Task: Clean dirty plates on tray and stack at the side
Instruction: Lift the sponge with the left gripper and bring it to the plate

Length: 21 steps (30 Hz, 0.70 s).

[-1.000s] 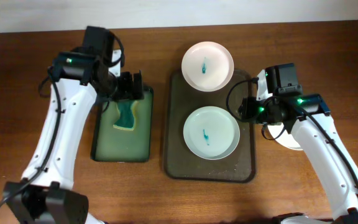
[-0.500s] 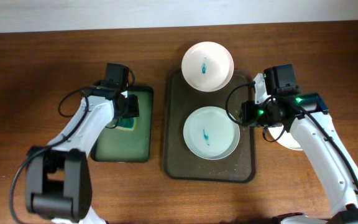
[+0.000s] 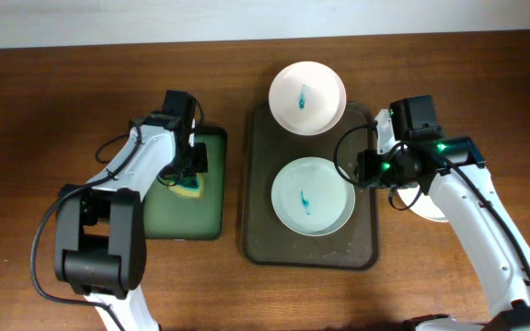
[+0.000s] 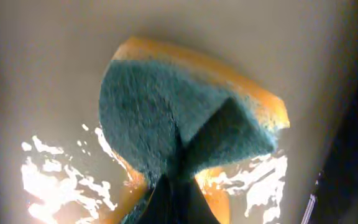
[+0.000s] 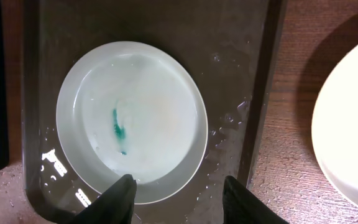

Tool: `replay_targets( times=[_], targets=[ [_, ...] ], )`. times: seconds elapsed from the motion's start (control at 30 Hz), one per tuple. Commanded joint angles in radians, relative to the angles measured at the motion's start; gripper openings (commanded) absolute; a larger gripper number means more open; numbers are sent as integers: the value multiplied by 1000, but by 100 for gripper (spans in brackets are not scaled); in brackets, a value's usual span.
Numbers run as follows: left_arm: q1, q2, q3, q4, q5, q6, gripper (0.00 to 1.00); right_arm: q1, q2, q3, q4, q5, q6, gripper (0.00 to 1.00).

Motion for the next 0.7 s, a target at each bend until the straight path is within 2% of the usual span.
replay_targets(
  times=[0.0,0.53,0.67],
  targets=[
    [-5,0,42,-29,31,-2,0,5,4,1,-3,2,-11,46],
    [-5,0,22,-10,23,7,0,5,4,1,-3,2,-11,46],
    [-5,0,23,-14,-21,24,0,5,4,1,-3,21,-11,46]
  ],
)
